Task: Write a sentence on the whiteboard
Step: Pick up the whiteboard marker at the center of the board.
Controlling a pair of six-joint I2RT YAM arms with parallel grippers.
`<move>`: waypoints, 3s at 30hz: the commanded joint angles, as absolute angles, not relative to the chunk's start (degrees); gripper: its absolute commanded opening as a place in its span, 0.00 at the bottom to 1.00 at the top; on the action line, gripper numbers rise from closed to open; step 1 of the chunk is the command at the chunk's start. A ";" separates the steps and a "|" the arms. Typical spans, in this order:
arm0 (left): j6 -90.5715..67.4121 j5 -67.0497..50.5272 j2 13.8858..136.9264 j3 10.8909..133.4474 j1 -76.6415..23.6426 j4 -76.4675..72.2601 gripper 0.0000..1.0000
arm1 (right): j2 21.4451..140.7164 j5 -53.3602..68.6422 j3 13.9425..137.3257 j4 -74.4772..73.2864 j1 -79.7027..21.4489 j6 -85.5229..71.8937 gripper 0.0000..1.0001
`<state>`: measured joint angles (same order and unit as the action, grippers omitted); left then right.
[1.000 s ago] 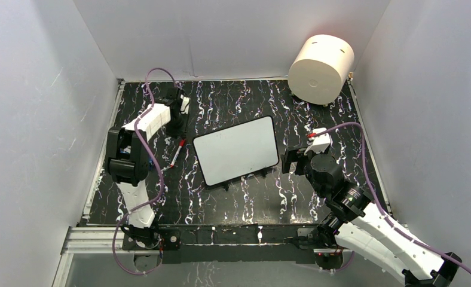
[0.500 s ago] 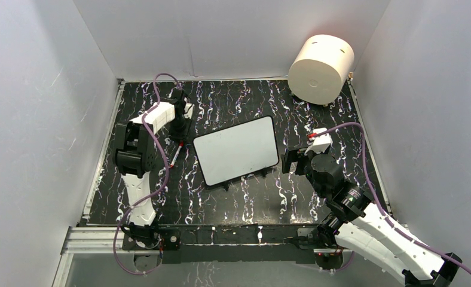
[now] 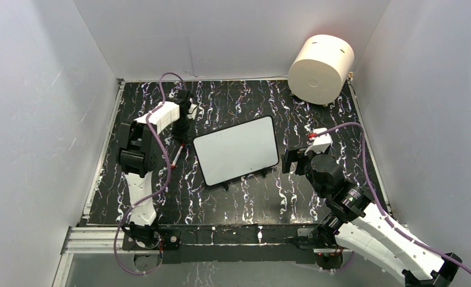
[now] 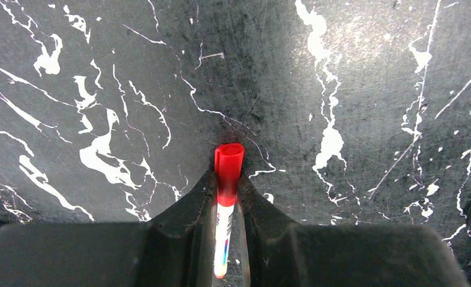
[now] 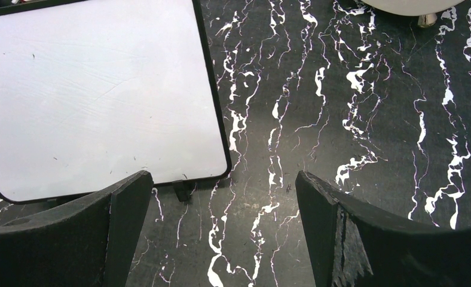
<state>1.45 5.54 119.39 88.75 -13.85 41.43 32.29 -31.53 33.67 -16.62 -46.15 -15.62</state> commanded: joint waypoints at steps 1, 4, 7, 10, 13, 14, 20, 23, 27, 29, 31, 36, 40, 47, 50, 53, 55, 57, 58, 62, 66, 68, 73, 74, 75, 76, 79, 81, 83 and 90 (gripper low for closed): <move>0.93 8.07 116.50 87.35 -13.13 41.82 0.03 | 32.04 -32.51 36.32 -14.62 -46.16 -14.74 0.99; 0.38 6.64 113.82 86.30 -12.13 41.01 0.00 | 32.61 -32.09 36.25 -14.09 -46.20 -14.11 0.99; -1.21 5.68 110.24 84.68 -11.34 39.42 0.00 | 33.69 -32.16 36.82 -14.41 -46.21 -13.83 0.99; -2.90 4.32 106.47 83.04 -10.28 37.61 0.00 | 34.34 -32.11 37.32 -14.29 -46.23 -13.70 0.99; -4.22 3.70 102.94 82.05 -9.09 36.60 0.00 | 35.38 -31.71 37.87 -13.84 -46.21 -13.01 0.99; -4.90 3.85 101.41 81.98 -8.62 36.27 0.00 | 35.83 -31.39 38.14 -14.00 -46.23 -12.72 0.99; -10.79 5.12 92.14 80.08 -7.01 31.61 0.00 | 37.61 -29.73 38.72 -12.73 -46.22 -11.82 0.99; -15.51 6.70 87.10 79.35 -6.23 29.35 0.00 | 38.09 -26.53 40.54 -12.91 -46.16 -11.95 0.99; -21.76 7.08 82.89 81.53 -5.72 29.02 0.00 | 37.47 -22.93 41.56 -10.51 -46.23 -12.45 0.99; -24.91 7.20 80.83 82.22 -5.71 28.61 0.00 | 37.23 -21.66 41.68 -8.62 -46.18 -12.68 0.99; -27.54 7.33 78.87 82.72 -5.63 28.26 0.00 | 37.90 -20.07 42.32 -7.48 -46.16 -12.66 0.99; -32.83 5.24 74.01 83.35 -5.54 25.97 0.00 | 39.57 -15.33 42.71 -2.44 -46.20 -14.50 0.99; -39.89 0.71 70.04 81.02 -5.54 22.39 0.00 | 41.54 -10.08 42.16 3.66 -46.15 -17.53 0.99; -50.66 -7.13 63.79 72.13 -5.61 12.15 0.00 | 44.47 -4.30 40.75 13.25 -46.18 -23.59 0.99; -55.06 -10.27 62.82 69.58 -5.90 9.23 0.00 | 44.86 -3.06 38.96 18.95 -46.23 -26.33 0.99; -59.47 -12.07 62.30 67.53 -7.07 6.69 0.00 | 45.39 -2.14 37.54 24.72 -46.18 -29.47 0.99; -61.85 -11.79 62.02 65.65 -9.22 4.50 0.00 | 46.28 -1.80 37.05 27.39 -46.21 -31.45 0.99; -63.84 -10.50 61.86 64.13 -12.64 2.47 0.00 | 47.33 -1.78 36.46 29.81 -46.23 -33.48 0.99; -64.71 -9.61 61.75 63.42 -13.93 1.78 0.00 | 47.81 -1.73 36.08 31.04 -46.22 -34.30 0.99; -69.73 -6.29 61.01 60.24 -18.50 -3.11 0.00 | 49.69 -1.93 34.95 34.92 -46.22 -36.41 0.99; -73.00 -6.10 61.53 58.46 -20.78 -5.94 0.00 | 51.07 -2.27 34.51 36.19 -46.23 -37.99 0.99; -74.32 -6.20 61.98 57.90 -22.12 -7.16 0.00 | 51.69 -2.54 34.16 37.05 -46.17 -39.19 0.99; -78.17 -3.59 62.50 54.62 -26.39 -12.51 0.00 | 53.50 -3.37 34.31 38.53 -46.20 -40.83 0.98; -78.79 -2.97 62.71 54.04 -27.32 -13.69 0.00 | 53.95 -3.29 34.44 38.95 -46.17 -41.02 0.97; -79.42 -2.40 63.06 53.63 -28.10 -14.60 0.00 | 54.44 -3.03 34.63 39.44 -46.16 -41.04 0.96; -79.98 -2.05 63.37 53.39 -28.85 -15.04 0.00 | 54.87 -2.96 34.75 39.80 -46.22 -41.25 0.94; -80.67 -1.07 64.34 53.34 -30.86 -16.13 0.00 | 56.11 -3.04 35.37 40.53 -46.20 -41.68 0.87; -81.19 0.09 64.51 53.16 -31.90 -16.52 0.00 | 56.55 -3.12 35.53 41.36 -46.12 -41.87 0.83; -81.91 1.90 64.49 52.73 -32.98 -17.15 0.00 | 57.11 -2.87 35.68 42.26 -46.13 -42.13 0.77; -83.91 2.31 65.39 51.96 -35.00 -18.35 0.00 | 58.67 -2.08 36.79 44.17 -46.14 -42.51 0.63</move>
<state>-82.26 -0.16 65.39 52.86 -34.06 -15.46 58.70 -2.46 33.95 38.35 -46.15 -42.13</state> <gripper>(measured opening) 0.133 0.651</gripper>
